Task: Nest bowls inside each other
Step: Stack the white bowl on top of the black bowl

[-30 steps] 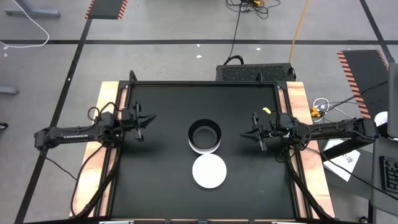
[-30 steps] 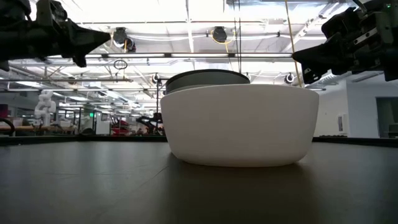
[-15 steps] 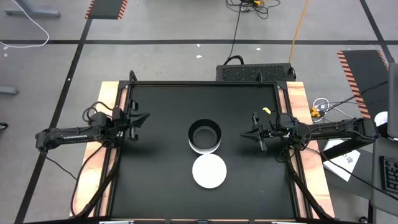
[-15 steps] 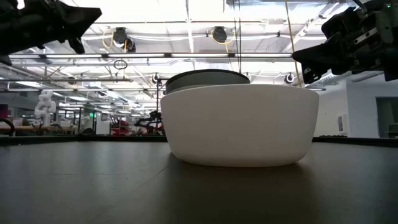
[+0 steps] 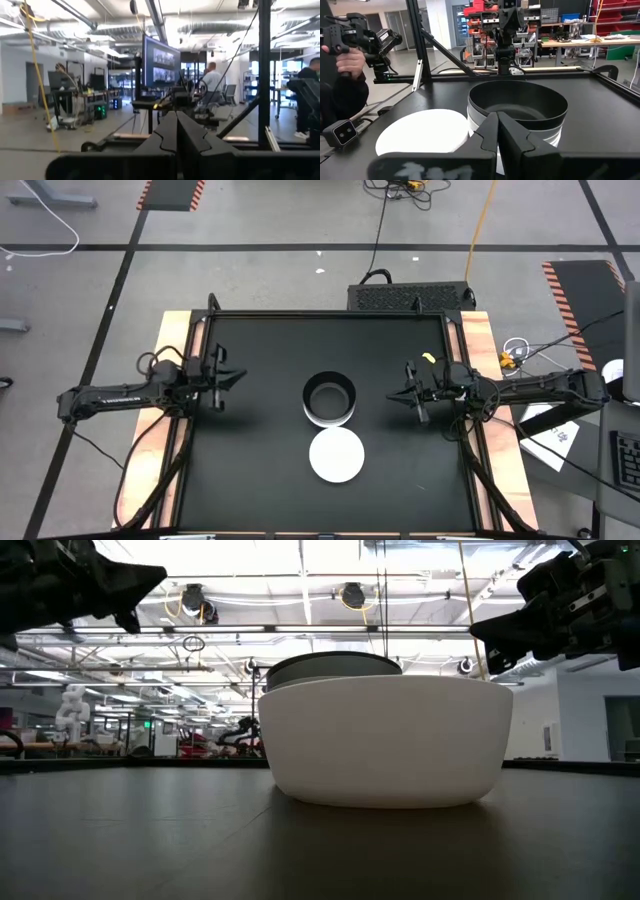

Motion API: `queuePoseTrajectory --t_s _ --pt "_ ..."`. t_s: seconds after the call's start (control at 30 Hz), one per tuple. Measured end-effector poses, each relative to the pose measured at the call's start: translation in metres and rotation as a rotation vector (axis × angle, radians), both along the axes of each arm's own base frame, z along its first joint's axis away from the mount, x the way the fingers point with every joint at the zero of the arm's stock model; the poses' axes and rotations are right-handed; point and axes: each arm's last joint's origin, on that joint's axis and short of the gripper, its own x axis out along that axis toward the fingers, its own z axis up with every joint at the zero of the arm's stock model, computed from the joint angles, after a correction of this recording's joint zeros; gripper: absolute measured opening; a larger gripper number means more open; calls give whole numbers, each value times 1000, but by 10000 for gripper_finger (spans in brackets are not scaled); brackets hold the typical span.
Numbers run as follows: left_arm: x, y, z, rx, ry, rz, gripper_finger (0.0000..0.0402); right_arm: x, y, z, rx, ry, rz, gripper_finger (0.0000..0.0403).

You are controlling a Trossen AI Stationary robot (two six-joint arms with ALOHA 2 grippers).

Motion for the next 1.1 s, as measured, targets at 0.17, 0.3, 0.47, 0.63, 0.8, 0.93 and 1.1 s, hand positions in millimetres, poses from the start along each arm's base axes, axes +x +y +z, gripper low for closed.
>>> queuePoseTrajectory --t_s 0.17,0.3,0.47,0.63,0.8,0.93,1.1 --pt "-1 0 1 17 -16 17 2 1 -1 -2 -2 17 -31 0" --pt "-1 2 2 29 -16 73 1 2 -1 -4 -3 30 -30 0" --pt "1 2 -4 7 45 71 1 3 -1 -3 -4 19 -30 0" --pt "4 2 -14 -32 150 51 1 4 -1 -3 -5 9 -30 0" --pt "4 2 -16 -48 164 36 3 4 -1 -3 -3 11 -23 0" --pt "4 3 -20 -64 207 58 4 4 -1 -1 18 -1 -22 0" --pt "5 4 -30 -81 307 86 7 4 -1 -1 26 -3 -21 0"
